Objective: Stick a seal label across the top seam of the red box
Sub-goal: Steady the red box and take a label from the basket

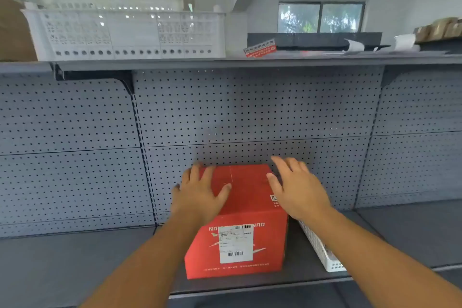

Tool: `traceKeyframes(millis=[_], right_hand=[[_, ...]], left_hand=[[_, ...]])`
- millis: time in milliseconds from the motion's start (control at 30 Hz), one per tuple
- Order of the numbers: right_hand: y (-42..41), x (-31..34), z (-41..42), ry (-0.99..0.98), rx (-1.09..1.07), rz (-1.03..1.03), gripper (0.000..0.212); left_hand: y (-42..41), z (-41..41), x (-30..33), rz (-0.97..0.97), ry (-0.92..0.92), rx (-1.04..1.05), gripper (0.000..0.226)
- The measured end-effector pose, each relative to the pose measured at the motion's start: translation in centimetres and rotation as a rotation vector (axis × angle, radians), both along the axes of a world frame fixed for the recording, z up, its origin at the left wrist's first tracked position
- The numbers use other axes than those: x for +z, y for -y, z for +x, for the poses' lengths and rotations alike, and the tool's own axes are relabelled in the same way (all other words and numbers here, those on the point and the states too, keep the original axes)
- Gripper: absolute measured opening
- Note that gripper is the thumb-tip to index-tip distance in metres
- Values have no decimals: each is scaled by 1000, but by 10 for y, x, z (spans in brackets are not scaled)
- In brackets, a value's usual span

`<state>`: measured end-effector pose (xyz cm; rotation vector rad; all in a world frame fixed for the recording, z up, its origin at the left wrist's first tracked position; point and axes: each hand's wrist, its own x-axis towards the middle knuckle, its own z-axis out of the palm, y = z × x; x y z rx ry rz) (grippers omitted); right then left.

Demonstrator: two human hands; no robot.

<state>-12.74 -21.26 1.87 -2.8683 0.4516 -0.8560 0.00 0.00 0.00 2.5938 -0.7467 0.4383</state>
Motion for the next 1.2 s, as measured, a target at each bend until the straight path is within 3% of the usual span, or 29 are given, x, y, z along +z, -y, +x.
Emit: traceKeyframes(millis=[367,700,1200], right_hand=[[54,-52,31,-128,156,159,50],[83,-70,27,-233,344,176,46],[87,-74,33,-197,356,119,47]], left_hand=[[33,25,-51,84,-78,72,70],[23,29,-65,106,9,48,68],[14,35,-89,146,92,26,65]])
